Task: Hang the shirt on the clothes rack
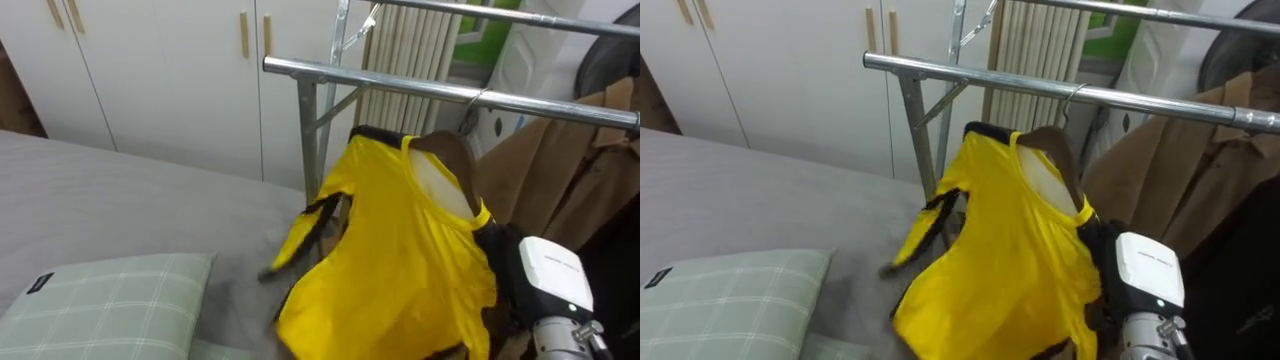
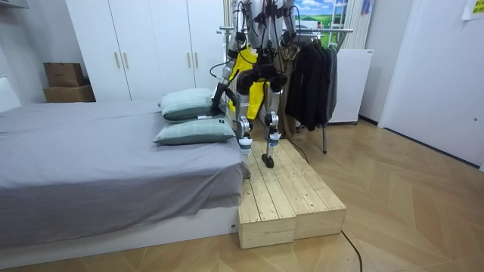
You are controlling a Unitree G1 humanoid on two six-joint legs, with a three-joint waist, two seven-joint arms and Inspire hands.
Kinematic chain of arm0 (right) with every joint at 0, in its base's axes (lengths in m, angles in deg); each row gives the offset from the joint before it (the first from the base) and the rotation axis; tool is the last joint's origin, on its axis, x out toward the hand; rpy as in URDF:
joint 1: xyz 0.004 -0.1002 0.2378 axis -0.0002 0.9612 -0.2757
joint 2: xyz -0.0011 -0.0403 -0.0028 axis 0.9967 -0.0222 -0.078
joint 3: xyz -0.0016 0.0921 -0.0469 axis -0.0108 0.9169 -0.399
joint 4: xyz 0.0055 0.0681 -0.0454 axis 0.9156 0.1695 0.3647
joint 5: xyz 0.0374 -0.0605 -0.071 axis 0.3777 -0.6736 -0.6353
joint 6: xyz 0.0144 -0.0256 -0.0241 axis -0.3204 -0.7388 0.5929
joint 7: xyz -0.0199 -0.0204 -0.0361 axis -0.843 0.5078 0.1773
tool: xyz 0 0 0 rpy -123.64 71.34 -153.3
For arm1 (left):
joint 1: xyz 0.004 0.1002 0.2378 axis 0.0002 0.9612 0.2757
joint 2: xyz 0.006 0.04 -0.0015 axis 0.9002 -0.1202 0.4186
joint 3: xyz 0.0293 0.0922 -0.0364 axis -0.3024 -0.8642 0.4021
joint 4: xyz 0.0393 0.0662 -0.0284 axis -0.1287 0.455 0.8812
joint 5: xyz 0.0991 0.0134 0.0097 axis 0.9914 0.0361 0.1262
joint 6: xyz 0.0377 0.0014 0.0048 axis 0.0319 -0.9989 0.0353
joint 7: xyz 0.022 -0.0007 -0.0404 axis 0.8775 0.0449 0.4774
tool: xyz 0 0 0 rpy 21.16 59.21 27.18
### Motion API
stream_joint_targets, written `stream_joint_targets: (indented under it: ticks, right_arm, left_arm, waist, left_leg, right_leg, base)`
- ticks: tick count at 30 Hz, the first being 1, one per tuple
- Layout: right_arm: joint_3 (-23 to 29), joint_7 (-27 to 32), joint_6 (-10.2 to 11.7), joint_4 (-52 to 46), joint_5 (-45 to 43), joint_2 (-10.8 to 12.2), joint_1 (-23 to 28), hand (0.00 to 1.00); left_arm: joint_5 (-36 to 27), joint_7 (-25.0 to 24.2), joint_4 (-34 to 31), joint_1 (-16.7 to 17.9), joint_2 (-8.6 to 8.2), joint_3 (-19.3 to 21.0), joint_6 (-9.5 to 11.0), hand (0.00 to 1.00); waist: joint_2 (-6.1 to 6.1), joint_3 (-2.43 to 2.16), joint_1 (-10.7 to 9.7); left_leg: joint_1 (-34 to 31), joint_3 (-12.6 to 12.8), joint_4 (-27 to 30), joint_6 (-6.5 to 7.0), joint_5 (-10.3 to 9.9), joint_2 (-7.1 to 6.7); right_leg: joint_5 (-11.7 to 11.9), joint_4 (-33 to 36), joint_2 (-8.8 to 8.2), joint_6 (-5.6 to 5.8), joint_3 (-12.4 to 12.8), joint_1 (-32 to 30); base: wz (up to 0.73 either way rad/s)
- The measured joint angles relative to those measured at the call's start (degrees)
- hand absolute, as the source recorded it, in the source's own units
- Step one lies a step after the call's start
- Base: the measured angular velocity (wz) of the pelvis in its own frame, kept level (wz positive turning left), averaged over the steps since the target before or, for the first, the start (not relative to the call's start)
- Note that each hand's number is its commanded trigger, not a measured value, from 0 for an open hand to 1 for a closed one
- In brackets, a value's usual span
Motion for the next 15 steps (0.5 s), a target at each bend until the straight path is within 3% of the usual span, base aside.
stream_joint_targets:
  ticks: [15]
  right_arm:
    - [0.04, -1.67, 0.2, 0.97, 0.05, 0.13, -0.01, 0.0]
  left_arm:
    - [-0.02, -0.01, 0.0, 0.01, 0.0, -0.03, 0.09, 0.0]
  waist:
    - [0.09, 0.04, 0.03]
  left_leg:
    - [-0.03, 0.06, -0.1, 0.11, -0.1, -0.01]
  right_leg:
    - [-0.13, 0.07, -0.02, 0.19, -0.01, -0.04]
  base:
    - [0.0]
